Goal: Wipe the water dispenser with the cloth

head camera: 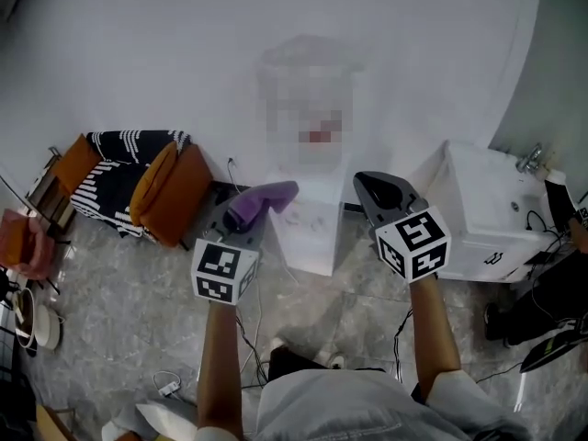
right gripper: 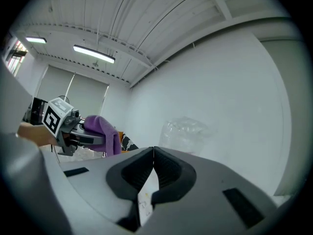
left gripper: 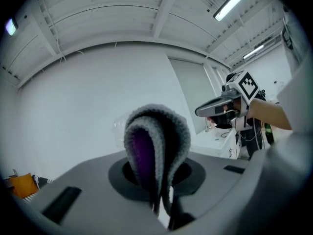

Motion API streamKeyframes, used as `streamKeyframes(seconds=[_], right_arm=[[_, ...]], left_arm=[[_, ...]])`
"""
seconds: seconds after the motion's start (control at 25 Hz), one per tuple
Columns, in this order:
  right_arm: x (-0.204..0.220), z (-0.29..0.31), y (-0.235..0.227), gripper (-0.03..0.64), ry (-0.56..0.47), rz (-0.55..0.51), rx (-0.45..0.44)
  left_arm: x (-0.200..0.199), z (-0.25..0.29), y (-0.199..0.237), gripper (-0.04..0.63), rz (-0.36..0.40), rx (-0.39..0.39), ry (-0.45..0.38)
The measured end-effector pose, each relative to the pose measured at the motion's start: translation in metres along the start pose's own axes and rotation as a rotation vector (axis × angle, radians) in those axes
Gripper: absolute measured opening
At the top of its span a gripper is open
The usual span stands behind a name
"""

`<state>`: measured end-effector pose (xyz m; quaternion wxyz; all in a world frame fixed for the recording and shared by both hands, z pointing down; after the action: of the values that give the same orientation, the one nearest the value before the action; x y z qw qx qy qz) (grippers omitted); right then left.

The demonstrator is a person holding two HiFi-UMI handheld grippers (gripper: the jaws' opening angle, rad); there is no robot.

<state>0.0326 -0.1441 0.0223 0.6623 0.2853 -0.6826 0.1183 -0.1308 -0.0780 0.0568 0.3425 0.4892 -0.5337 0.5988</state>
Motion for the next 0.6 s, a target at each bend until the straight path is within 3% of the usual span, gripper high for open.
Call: streamKeyframes(seconds=[0.6], right_arm=[[0.006,-0.003,-0.017,0.015,0.012,-0.015,0.011]], left_arm=[[-0.001,0.011,-0.003,0.063,-0.007,0.006,0.002]])
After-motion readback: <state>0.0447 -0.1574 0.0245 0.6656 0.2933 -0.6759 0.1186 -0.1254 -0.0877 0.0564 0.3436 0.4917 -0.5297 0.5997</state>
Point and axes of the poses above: the fingertips, and each gripper's own axes: z forward along the fingers, y to its left, x out of its underside, the point moved 1 cm from there along -z, backward along the fingers, and after that the axes turned 10 degrees about -y, right-handed, at the moved point
